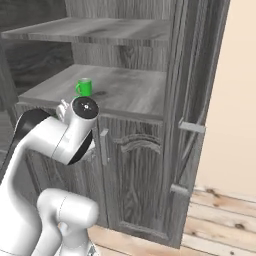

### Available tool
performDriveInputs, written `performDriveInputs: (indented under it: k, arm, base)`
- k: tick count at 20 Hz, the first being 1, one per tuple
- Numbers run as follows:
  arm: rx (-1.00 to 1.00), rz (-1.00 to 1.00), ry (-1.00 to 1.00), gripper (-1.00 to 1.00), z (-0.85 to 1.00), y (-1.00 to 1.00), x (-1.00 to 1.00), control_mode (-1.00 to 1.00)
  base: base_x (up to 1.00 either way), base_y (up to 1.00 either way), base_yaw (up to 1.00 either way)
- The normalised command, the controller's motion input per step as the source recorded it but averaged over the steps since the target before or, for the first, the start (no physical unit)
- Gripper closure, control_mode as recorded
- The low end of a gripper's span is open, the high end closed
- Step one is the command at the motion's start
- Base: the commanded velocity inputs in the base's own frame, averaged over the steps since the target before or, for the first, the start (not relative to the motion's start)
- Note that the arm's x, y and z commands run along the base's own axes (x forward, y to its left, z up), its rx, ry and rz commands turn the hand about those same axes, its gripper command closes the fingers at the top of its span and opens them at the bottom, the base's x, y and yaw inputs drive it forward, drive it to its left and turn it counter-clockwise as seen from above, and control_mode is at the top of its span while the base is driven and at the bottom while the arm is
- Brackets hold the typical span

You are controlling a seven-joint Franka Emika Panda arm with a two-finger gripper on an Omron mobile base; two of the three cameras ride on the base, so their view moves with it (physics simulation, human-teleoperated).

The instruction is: There is a tray on the dining counter. Grab the cup, mug, and pitcher and place them on the tray. The pitcher may be placed next to the tray if it cannot fit the tray.

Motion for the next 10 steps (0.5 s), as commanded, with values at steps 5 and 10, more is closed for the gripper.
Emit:
performDriveInputs:
  k: [5, 10]
  arm:
    - [0.00, 0.00, 0.00, 1.00, 0.00, 0.00, 0.00, 1.00]
    - [0.00, 0.00, 0.00, 1.00, 0.00, 0.00, 0.00, 1.00]
  base:
    - [-0.57, 0.01, 0.57]
    - [-0.40, 0.17, 0.67]
